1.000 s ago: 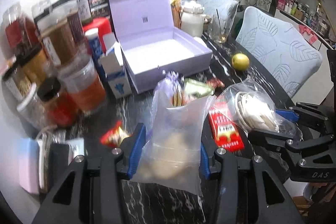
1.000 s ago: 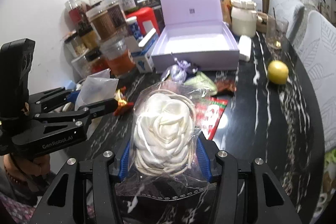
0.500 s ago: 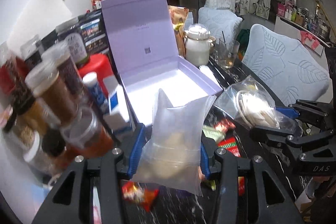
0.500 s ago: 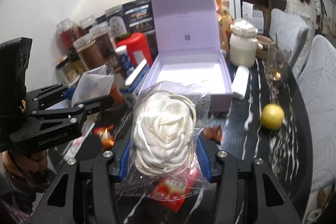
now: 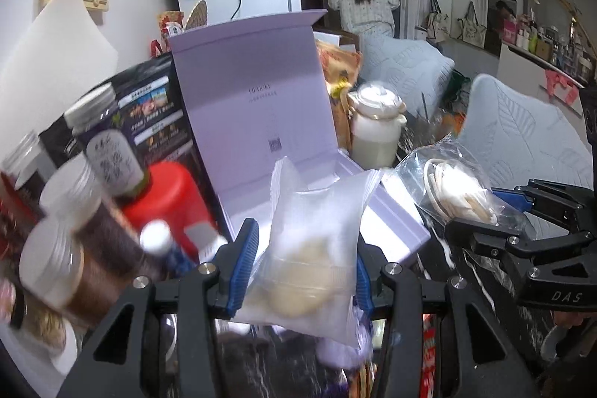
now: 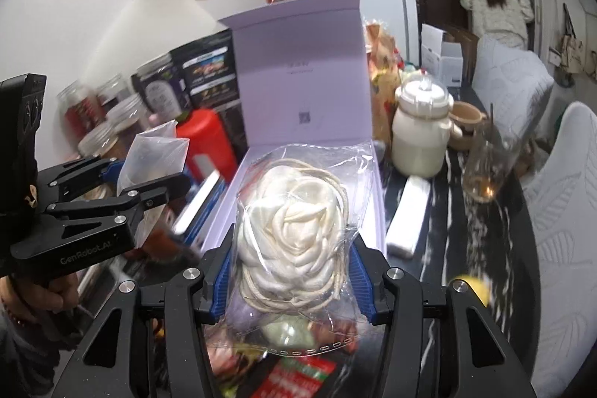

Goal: Organize soft objects
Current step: 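Carry both bags to the lavender box while left tool releases its bag inside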

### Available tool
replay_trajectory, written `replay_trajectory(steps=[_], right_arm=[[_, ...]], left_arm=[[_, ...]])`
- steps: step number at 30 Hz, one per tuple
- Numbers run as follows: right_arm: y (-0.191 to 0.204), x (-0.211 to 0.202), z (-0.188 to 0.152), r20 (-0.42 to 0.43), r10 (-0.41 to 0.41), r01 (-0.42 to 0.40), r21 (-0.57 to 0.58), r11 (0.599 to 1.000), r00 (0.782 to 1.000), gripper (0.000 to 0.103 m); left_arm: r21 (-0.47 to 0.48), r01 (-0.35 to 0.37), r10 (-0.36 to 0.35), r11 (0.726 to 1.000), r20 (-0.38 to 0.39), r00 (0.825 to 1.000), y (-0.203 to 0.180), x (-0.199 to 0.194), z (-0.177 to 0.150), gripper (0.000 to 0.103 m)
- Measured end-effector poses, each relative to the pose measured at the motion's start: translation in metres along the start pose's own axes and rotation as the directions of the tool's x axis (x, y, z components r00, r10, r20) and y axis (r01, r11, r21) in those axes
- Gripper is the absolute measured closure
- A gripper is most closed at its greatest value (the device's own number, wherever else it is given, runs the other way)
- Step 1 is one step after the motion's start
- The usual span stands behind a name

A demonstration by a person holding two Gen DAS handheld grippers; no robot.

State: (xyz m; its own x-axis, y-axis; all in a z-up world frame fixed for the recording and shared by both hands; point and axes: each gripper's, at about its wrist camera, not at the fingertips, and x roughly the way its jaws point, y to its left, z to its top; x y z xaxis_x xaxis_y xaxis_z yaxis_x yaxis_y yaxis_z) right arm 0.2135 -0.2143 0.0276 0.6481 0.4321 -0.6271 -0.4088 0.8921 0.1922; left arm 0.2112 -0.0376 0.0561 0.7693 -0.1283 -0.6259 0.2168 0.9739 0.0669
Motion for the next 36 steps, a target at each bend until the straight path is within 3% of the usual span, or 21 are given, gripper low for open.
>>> replay_trajectory(steps=[13,27,30,34,36], right_arm=[[-0.013,0.039,0.067,0.049,-0.071,0.073,-0.038,0.997,0.996,0.05],[-0.024,0.08,0.081,0.005,-0.132,0.132,-0.033,0.991,0.991,0.049],[-0.024,0.082,0.082,0.005,-0.132,0.132,-0.032,0.991,0.991,0.046],[-0.023,0.082,0.082,0.004,-0.164,0.164,-0.039,0.986,0.987,0.034],[-0.024,0.08,0.082,0.004,-0.179,0.179,-0.044,0.983,0.984,0.031]], left_arm=[[-0.025,-0.022,0.023,0.999,0.021,1.0,0.015,0.05,0.049,0.057],[0.007,-0.08,0.08,0.997,0.017,0.997,0.011,0.088,0.066,0.057],[-0.005,-0.088,0.088,0.996,0.008,0.996,0.011,0.092,0.065,0.046],[0.002,-0.153,0.153,0.988,0.01,0.988,0.01,0.09,0.063,0.02],[0.013,-0.176,0.176,0.984,0.023,0.984,0.009,0.086,0.062,0.018]])
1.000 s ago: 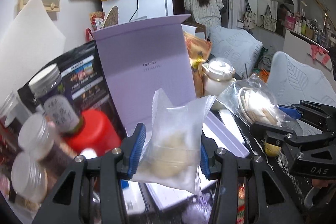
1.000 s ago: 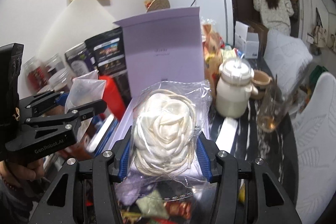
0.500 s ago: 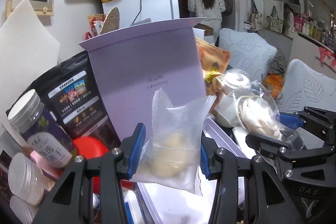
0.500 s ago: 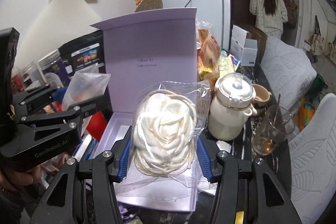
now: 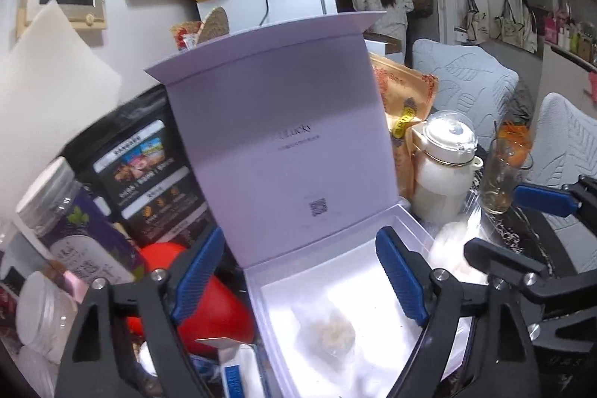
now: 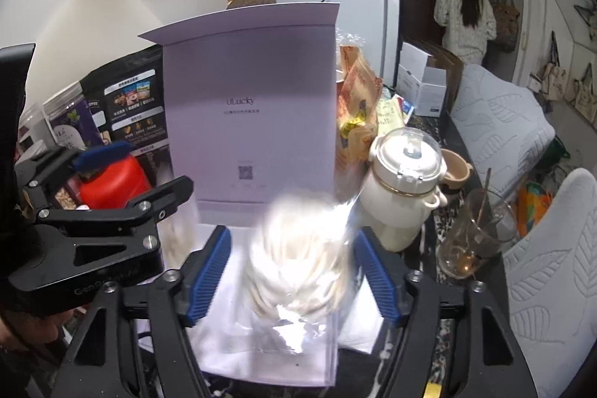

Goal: Organize soft objects
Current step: 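Carry both bags to the lavender box while left tool releases its bag inside, then lower the white-coil bag into the lavender box and open the right tool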

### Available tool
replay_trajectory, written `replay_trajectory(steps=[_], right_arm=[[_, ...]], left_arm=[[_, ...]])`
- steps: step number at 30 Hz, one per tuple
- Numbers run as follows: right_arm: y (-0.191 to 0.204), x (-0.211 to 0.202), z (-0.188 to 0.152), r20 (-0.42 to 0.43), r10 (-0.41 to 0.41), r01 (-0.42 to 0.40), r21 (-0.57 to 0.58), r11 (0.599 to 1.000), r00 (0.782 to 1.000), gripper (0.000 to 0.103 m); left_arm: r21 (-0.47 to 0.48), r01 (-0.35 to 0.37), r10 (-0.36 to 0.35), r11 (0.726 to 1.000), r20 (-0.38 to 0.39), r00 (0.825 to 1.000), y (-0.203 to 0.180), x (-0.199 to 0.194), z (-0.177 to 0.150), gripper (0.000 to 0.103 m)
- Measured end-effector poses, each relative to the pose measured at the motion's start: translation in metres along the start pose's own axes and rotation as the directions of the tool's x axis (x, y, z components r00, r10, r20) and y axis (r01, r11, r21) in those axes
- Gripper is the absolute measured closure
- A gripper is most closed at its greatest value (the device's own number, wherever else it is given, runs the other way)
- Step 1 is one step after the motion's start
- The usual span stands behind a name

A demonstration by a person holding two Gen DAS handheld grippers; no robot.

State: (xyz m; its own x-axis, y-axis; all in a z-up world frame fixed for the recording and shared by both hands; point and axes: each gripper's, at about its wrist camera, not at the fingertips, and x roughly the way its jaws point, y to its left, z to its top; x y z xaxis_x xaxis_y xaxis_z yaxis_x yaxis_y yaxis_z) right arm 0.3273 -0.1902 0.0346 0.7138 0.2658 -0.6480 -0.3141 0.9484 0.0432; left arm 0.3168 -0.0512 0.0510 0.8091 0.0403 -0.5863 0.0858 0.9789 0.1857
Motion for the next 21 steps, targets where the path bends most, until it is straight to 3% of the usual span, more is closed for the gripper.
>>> replay_trajectory(steps=[10,21], right_arm=[[-0.002,-0.02,-0.003,0.003,-0.023,0.023,0.012,1.0,1.0,0.031],[0.012,-0.075,-0.006,0.062,-0.038,0.038,0.002,0.999,0.997,0.031]], left_arm=[[-0.013,0.016,-0.015,1.0,0.013,1.0,0.003,-0.026,-0.002,0.018],[-0.031,0.043,-0.04,0.999,0.099,0.994,0.011,-0.095,-0.005,0.018]])
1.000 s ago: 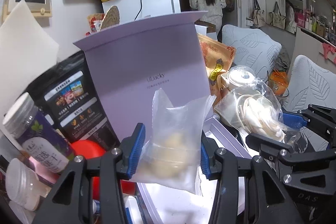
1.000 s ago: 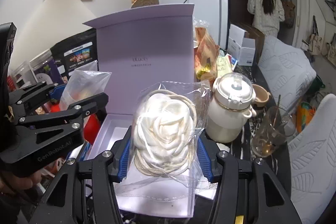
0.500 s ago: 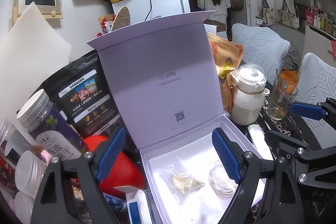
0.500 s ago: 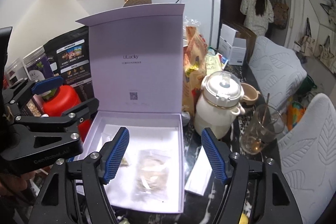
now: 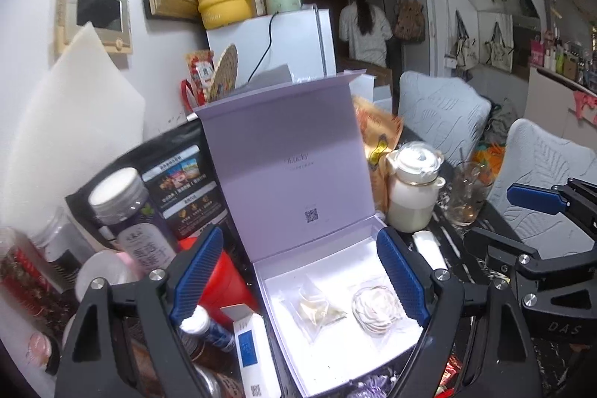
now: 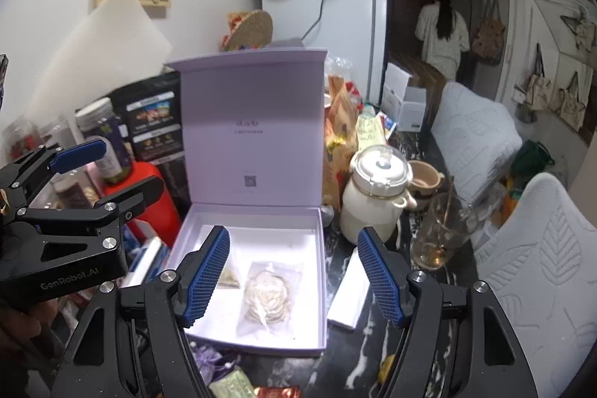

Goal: Organize soft objects
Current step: 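Lower the white-coil bag into the lavender box and open the right tool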

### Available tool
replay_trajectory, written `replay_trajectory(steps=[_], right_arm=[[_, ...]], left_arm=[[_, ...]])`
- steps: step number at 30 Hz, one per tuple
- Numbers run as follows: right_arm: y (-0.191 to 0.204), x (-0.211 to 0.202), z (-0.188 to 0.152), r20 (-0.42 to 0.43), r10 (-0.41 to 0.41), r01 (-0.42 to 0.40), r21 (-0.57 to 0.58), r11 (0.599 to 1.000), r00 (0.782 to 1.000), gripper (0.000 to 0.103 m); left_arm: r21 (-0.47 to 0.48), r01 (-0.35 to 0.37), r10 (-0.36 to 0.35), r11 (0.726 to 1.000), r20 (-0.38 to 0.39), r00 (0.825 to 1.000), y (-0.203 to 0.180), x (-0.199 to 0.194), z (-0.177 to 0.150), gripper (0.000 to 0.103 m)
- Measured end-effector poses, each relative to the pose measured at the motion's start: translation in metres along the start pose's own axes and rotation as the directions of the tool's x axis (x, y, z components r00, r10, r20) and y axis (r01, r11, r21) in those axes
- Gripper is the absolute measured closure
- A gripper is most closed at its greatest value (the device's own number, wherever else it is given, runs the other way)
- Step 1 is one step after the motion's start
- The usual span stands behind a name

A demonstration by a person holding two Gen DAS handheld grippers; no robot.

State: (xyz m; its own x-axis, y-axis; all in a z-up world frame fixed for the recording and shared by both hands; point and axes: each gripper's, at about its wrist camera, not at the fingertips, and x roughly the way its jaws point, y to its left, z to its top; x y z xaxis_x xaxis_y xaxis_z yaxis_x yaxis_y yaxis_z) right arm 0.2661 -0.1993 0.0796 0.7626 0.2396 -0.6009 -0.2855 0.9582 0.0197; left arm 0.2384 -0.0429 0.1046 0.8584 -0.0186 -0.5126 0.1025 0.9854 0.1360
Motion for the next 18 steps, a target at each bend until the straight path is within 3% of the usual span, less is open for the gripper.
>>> replay_trajectory(steps=[18], right_arm=[[0.035,-0.106,-0.024,0.077,0.006,-0.006,-0.002,1.0,0.997,0.028]], left_arm=[[-0.041,0.062,-0.059,0.997,0.072,0.996,0.016,-0.111,-0.023,0.018]])
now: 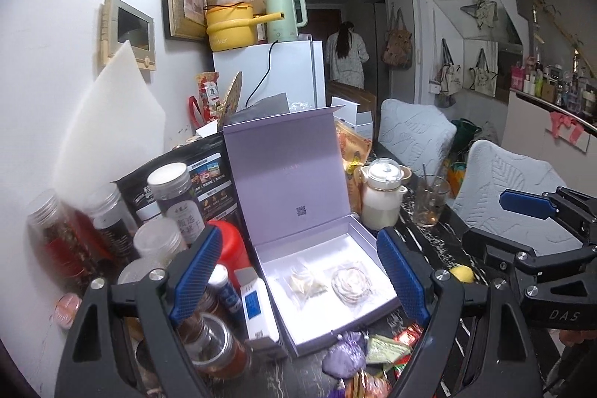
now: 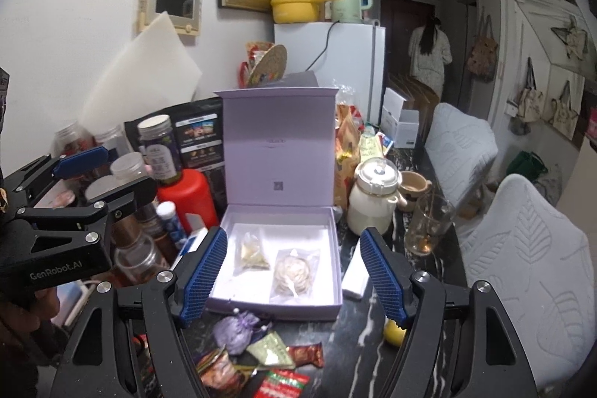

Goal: Organize soft objects
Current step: 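Lower the white-coil bag into the lavender box and open the right tool, then withdraw both tools from the box back over the snack pile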

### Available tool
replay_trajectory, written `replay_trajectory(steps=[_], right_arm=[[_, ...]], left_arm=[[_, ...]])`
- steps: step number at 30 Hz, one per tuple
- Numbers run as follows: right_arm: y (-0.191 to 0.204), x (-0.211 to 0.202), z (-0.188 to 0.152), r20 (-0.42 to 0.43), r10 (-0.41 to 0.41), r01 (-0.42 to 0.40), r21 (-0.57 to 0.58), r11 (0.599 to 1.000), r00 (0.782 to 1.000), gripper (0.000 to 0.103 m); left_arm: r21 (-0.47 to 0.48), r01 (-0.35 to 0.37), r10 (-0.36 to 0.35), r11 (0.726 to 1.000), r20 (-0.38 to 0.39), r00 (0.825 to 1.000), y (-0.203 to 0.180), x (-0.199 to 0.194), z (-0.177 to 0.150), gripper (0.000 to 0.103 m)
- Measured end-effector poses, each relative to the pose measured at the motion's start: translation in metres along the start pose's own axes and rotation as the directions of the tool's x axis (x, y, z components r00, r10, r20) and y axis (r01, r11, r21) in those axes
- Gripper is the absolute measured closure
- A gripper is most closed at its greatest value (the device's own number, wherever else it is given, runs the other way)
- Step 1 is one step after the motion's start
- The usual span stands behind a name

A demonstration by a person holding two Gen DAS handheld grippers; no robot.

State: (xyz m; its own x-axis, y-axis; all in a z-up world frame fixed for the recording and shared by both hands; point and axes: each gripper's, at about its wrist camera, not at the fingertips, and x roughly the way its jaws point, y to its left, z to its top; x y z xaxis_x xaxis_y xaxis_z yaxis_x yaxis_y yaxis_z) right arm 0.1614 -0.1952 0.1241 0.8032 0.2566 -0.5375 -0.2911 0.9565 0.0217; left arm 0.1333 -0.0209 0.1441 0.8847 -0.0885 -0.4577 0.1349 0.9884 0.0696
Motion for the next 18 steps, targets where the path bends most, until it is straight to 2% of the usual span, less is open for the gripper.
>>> replay_trajectory(steps=[12,18], right_arm=[[0.032,-0.056,-0.031,0.021,-0.024,0.025,-0.034,0.999,0.999,0.025],[0.045,-0.075,-0.053,0.026,-0.034,0.035,-0.052,0.998,0.999,0.021]], left_arm=[[0.02,0.044,-0.044,0.999,-0.011,0.999,-0.004,-0.053,-0.038,0.018],[0.056,0.043,-0.043,0.997,-0.001,0.999,-0.014,-0.073,-0.062,0.018]])
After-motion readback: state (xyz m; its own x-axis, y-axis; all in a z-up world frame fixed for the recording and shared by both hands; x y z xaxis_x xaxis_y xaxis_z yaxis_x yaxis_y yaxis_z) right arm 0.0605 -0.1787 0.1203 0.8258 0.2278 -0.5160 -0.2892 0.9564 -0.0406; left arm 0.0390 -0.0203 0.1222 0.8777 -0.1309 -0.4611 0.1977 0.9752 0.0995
